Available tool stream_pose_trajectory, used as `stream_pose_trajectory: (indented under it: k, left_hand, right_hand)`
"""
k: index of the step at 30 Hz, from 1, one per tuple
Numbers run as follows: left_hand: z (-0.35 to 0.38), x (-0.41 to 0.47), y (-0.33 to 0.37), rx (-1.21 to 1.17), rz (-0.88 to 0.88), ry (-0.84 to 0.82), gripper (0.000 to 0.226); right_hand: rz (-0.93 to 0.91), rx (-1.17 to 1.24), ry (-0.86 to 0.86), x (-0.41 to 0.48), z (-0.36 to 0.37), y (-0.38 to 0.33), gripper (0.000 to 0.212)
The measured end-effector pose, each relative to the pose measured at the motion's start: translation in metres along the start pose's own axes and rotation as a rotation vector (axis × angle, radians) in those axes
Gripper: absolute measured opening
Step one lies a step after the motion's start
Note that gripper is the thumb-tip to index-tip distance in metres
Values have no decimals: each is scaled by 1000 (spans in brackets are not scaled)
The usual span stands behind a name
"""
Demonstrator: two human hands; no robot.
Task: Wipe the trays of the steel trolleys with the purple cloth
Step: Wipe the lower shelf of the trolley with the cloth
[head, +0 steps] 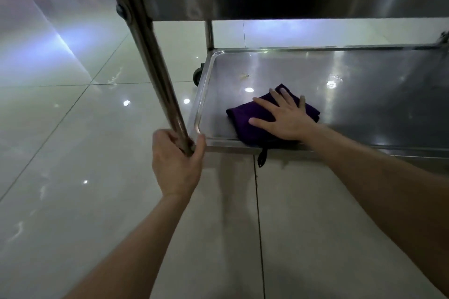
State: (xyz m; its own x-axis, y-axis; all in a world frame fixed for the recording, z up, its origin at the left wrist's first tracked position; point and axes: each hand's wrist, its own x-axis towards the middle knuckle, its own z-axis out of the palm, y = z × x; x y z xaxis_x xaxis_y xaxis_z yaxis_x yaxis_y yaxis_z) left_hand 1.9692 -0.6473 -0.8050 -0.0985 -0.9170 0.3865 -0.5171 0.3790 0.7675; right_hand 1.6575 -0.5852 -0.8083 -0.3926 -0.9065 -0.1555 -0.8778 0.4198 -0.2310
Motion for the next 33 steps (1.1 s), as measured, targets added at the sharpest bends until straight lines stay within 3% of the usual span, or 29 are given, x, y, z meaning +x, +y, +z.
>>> stream_pose_trajectory:
  k: [3,6,12,17,27,33]
  left_hand:
    - [-11,24,3,-138,-78,-88,47]
    - [-7,36,11,-142,-49,-178,20]
    - [4,32,1,-147,-35,-126,5]
    - [0,33,-13,-165,52,-137,8]
    - [-1,39,-16,-130,99,-158,20]
    - [-5,40,-13,-91,51,-183,13]
  right_hand:
    - [44,-69,-38,2,14,-11,101]
    - [75,-67,-14,10,19,-23,104]
    - [108,-98,-13,58,21,-69,108]
    - [74,-124,-39,104,16,-118,102]
    - [-157,-115,-63,55,31,-127,95]
    - [-384,-107,-45,-9,34,-93,84]
